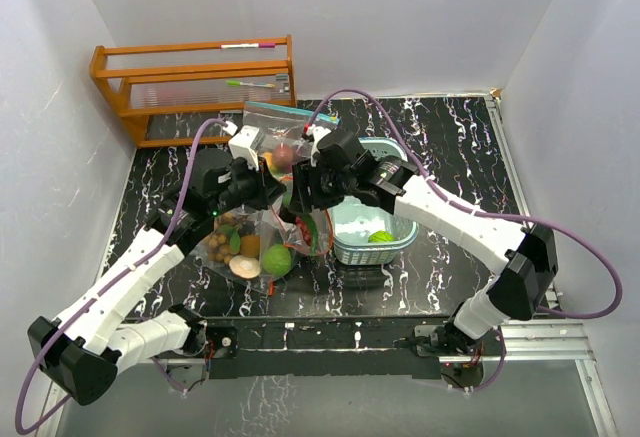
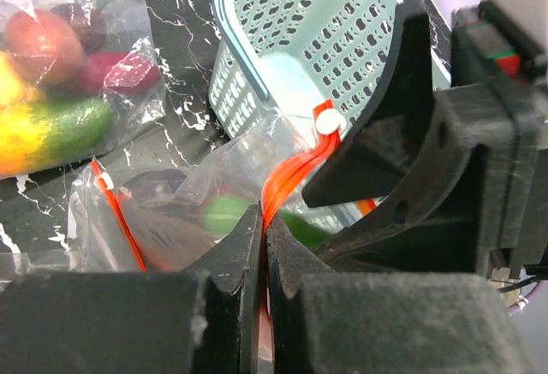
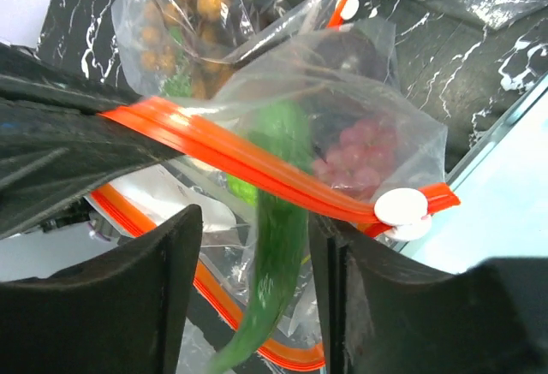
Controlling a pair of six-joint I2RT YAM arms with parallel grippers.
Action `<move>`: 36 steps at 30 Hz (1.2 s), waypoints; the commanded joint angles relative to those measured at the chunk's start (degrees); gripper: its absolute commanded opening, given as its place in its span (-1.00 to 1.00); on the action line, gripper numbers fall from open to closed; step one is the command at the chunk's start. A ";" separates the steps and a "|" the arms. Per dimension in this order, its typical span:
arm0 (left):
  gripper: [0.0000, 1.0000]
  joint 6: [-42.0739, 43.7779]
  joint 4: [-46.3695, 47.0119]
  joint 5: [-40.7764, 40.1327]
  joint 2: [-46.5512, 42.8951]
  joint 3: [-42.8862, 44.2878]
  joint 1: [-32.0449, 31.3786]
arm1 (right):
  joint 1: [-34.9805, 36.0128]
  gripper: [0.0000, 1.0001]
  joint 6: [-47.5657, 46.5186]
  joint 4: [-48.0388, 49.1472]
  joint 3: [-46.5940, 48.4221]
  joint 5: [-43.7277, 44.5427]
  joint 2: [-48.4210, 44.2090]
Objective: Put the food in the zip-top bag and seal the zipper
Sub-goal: Place the fake vegetable in the zipper food storage bag, then pick up the fake fruit from the bin.
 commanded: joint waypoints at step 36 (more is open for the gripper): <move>-1.00 0.68 -1.12 0.46 -2.13 0.59 -0.30 | -12.23 0.67 -0.53 -17.55 -7.61 19.01 -6.55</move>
